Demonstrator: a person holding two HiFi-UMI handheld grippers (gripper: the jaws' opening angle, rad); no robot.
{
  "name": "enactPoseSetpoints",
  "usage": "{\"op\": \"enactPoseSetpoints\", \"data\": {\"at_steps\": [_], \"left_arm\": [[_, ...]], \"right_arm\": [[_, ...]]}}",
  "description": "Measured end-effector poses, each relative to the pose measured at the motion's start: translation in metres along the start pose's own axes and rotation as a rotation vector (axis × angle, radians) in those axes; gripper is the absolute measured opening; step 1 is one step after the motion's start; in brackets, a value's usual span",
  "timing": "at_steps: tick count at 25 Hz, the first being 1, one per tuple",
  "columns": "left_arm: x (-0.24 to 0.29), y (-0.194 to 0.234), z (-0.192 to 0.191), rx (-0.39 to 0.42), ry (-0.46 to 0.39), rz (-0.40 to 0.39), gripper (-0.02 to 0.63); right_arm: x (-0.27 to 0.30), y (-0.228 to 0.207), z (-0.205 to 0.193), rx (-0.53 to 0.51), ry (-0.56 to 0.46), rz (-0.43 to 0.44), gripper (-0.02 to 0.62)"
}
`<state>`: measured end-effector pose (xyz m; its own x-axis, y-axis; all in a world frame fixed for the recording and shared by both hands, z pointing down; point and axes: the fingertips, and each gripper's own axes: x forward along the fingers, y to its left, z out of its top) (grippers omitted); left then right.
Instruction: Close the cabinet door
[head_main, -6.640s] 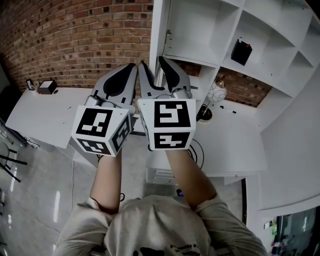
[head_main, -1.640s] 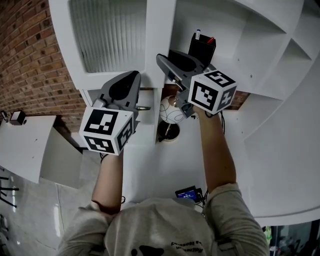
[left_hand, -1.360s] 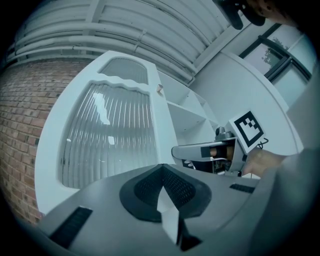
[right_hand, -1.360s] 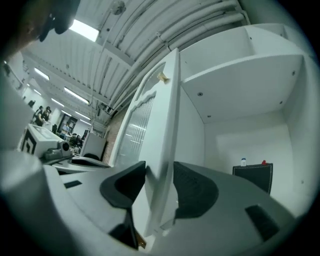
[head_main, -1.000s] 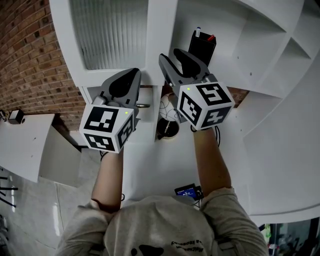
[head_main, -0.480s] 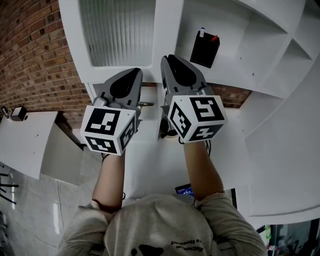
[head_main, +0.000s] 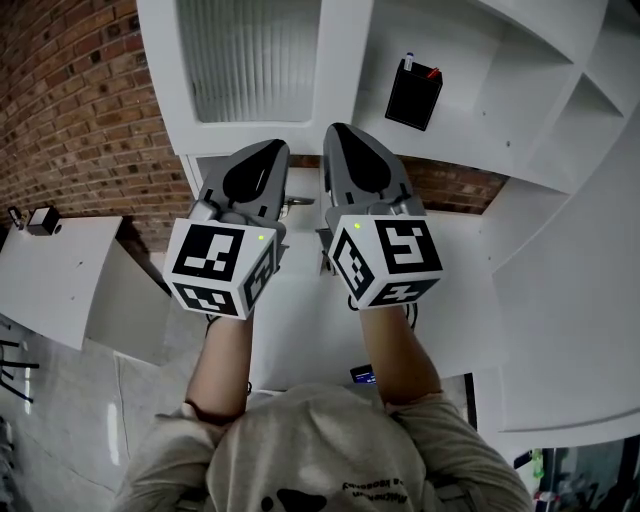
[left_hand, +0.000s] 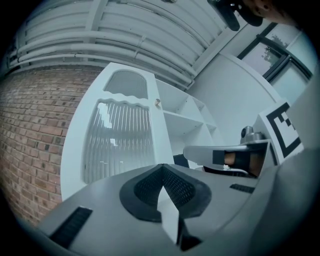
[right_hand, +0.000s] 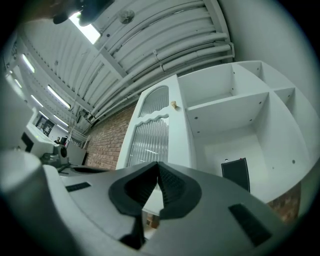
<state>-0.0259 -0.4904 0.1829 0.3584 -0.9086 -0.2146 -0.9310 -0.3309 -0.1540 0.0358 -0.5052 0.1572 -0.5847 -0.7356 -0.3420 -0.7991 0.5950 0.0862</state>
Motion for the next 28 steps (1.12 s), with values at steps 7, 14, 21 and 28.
{"op": "enactPoseSetpoints", "data": {"at_steps": [7,14,21,28], "left_arm": [[-0.025,-0.009,0.008,0.006,-0.024,0.015,0.008],[-0.047,-0.021,0.007,0.016,-0.038,0.032,0.008],[-0.068,-0.026,-0.011,0.002,-0.014,0.039,0.008],[-0.081,-0.032,-0.036,-0.021,0.035,0.020,0.008]], "right_arm": [[-0.025,0.017,0.002,-0.017,-0.012,-0.015,0.018],[-0.051,0.033,-0.009,-0.072,0.008,-0.049,0.018],[-0.071,0.051,-0.020,-0.088,0.024,-0.059,0.018],[-0.086,0.067,-0.039,-0.073,0.065,-0.061,0.018]]}}
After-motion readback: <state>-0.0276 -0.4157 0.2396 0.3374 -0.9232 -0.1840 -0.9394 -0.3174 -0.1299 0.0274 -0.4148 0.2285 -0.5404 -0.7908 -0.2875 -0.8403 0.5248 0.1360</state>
